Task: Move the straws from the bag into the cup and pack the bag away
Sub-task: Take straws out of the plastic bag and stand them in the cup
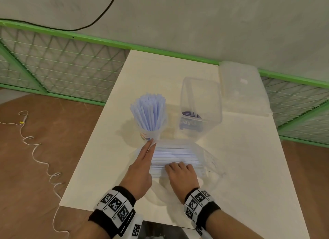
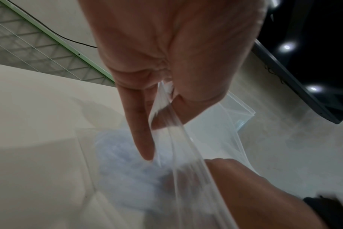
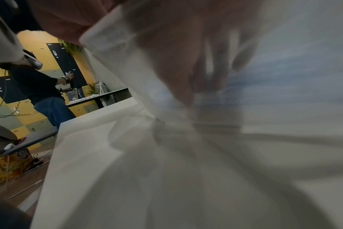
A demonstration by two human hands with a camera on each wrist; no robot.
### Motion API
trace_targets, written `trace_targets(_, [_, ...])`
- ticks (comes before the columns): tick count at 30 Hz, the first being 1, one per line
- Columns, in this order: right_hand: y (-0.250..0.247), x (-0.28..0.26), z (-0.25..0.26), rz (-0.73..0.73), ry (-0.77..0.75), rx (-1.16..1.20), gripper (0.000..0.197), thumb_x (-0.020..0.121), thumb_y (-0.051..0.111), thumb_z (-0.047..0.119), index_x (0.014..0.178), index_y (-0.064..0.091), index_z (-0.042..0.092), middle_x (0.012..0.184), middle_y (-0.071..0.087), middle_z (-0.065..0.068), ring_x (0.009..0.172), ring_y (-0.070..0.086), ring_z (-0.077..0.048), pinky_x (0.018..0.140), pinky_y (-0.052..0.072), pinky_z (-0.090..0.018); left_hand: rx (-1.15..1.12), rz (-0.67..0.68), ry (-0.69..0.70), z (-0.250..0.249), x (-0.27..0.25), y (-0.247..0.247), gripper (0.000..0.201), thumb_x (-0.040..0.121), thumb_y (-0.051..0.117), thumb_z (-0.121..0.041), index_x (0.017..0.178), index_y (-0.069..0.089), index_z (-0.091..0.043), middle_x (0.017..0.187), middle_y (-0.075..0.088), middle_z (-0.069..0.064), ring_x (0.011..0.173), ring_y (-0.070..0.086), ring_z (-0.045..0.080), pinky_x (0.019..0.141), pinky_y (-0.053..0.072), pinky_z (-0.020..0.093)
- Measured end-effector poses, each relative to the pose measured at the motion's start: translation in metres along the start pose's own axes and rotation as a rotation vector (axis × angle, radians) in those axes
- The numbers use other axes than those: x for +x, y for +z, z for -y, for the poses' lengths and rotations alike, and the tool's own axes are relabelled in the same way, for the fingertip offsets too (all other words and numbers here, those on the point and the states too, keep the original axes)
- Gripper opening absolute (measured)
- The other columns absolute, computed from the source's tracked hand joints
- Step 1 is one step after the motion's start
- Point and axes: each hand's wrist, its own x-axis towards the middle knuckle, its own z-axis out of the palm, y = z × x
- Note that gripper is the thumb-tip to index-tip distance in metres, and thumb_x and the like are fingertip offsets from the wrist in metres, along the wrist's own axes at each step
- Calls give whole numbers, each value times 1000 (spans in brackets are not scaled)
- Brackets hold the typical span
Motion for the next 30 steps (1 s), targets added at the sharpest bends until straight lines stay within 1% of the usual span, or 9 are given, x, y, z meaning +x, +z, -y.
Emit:
trace_targets(3, [-2,2,1,11,-1,-5,37,50,86,11,85,71,15,82,67,-1,67,63,-24,58,52,-38,9,-10,-2,1,1,-1,99,76,43,17,154,9,-32,157,-5,-29,106,56,7,83,52,30])
trace_targets(6, [-1,3,1,28,-1,3,39,49,87,11,84,71,15,81,67,-2,67,63,-25,58,52,-40,12,-16,-2,0,0,-1,97,77,43,17,154,9,-32,157,-4,-28,103,56,6,83,52,27])
trace_targets(12, [1,5,3,37,1,28,47,57,84,15,102,68,17,85,70,-1,72,65,-26,63,52,-41,18,-21,4,1,-1,-1,98,76,43,18,154,10,-32,157,-5,-30,104,55,5,83,52,26])
trace_targets(16, [-3,9,3,50,8,11,41,47,85,12,85,70,17,78,67,0,65,63,-25,57,51,-39,20,-21,13,2,-1,-1,97,77,42,17,154,9,-31,157,-6,-28,115,51,5,84,46,15])
trace_targets(18, [-6,11,3,93,23,6,35,48,84,13,80,70,16,79,66,-1,66,63,-25,57,51,-40,12,-22,18,2,0,-2,97,77,42,18,154,10,-31,158,-6,-28,120,49,5,84,41,10])
trace_targets(20, [-9,11,4,180,10,1,28,66,76,16,94,70,14,94,68,-4,82,64,-29,70,51,-43,4,-23,21,3,0,-2,97,77,43,18,154,10,-31,158,-5,-28,123,48,6,83,39,9])
trace_targets(22, [-9,11,5,204,-7,-13,28,83,58,13,111,64,13,110,66,-7,98,62,-33,86,45,-46,-2,-27,29,4,-1,-2,96,77,43,18,154,11,-30,158,-4,-28,125,48,8,84,38,8])
trace_targets(25, [-10,13,6,206,-19,-25,35,87,45,8,120,57,13,119,64,-9,110,56,-33,97,37,-47,-13,-32,35,4,-1,-3,96,77,43,18,154,11,-30,158,-4,-27,127,47,10,87,38,9])
trace_targets(30, [-13,18,5,313,-38,-29,33,88,49,15,120,56,12,123,59,-9,116,51,-32,99,36,-45,-22,-35,43,5,-2,-3,95,78,42,17,154,12,-30,158,-5,-28,129,46,9,89,36,8])
